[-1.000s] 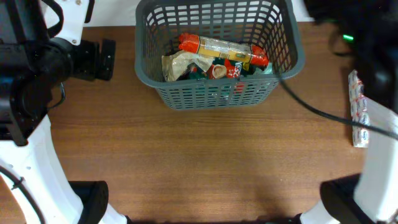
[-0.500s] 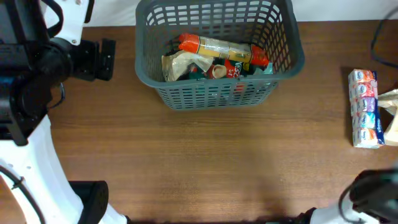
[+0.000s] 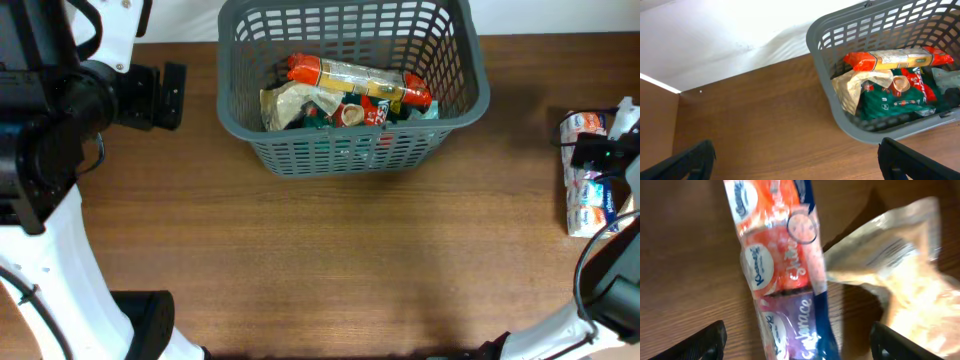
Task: Pack container
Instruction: 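Grasp the pink-white tissue multipack with the right gripper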
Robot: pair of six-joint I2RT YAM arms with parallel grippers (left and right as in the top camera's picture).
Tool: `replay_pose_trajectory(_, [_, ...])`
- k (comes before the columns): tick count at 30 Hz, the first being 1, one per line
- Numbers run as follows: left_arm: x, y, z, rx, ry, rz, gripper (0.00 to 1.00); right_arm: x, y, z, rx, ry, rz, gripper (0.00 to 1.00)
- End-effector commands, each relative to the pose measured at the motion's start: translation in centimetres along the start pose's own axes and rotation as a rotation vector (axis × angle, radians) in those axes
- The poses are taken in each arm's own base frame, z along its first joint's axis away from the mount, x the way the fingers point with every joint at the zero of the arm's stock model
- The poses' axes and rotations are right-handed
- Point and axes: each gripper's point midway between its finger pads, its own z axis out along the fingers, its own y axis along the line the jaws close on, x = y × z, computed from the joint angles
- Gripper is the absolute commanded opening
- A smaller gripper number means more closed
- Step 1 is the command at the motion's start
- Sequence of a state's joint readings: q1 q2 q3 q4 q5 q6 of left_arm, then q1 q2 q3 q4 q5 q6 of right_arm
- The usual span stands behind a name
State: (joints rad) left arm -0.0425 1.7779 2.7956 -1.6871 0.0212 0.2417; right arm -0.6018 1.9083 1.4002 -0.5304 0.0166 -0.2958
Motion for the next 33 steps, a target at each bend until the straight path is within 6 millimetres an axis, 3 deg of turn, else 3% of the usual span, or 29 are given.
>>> replay_pose_trajectory(1, [0.0, 0.3, -0.4, -0.01, -0.007, -0.013, 0.99, 2.5, 0.8, 2.6, -0.031, 0.085, 0.006, 0.88])
replay_pose_trajectory(10, [0.0, 0.3, -0.4, -0.01, -0.007, -0.013, 0.99, 4.9, 1.6, 4.7, -0.055, 0.168, 0.005, 0.74])
replay_pose_trajectory(15, [0.0, 0.3, -0.4, -0.01, -0.007, -0.013, 0.99, 6.6, 2.1, 5.8, -0.073, 0.229, 0.005, 0.6])
replay_pose_trajectory(17, [0.0, 0.3, -0.4, -0.01, -0.007, -0.013, 0.99, 7.0, 2.3, 6.0, -0.078, 0.245, 0.016, 0.45])
replay_pose_trajectory(18, [0.0, 0.3, -0.4, -0.01, -0.007, -0.013, 0.99, 6.9, 2.3, 6.0, -0.076, 0.243, 0.033, 0.31])
replay_pose_trajectory(20, [0.0, 0.3, -0.4, -0.01, -0.007, -0.013, 0.99, 6.4, 2.2, 5.6, -0.072, 0.233, 0.079, 0.16])
replay_pose_trajectory(22, [0.0, 0.3, -0.4, -0.01, -0.007, -0.013, 0.99, 4.6, 2.7, 4.5, -0.116, 0.188, 0.132, 0.07])
replay_pose_trajectory(25, [0.0, 0.3, -0.4, -0.01, -0.007, -0.013, 0.99, 0.7, 4.0, 1.7, -0.236, 0.088, 0.172, 0.04])
replay_pose_trajectory(27, [0.0, 0.3, -0.4, -0.01, -0.007, -0.013, 0.99, -3.6, 5.2, -2.3, -0.366, -0.025, 0.196, 0.04])
replay_pose_trajectory(28, [0.0, 0.3, -0.4, -0.01, -0.007, -0.013, 0.99, -6.5, 5.8, -5.7, -0.447, -0.096, 0.22, 0.04])
replay_pose_trajectory(31, [0.0, 0.3, -0.4, -0.01, -0.007, -0.013, 0.99, -10.9, 6.8, -12.7, -0.559, -0.199, 0.253, 0.04])
replay_pose_trajectory(33, [0.0, 0.3, -0.4, -0.01, -0.007, -0.013, 0.99, -13.3, 8.4, -19.3, -0.63, -0.273, 0.21, 0.04])
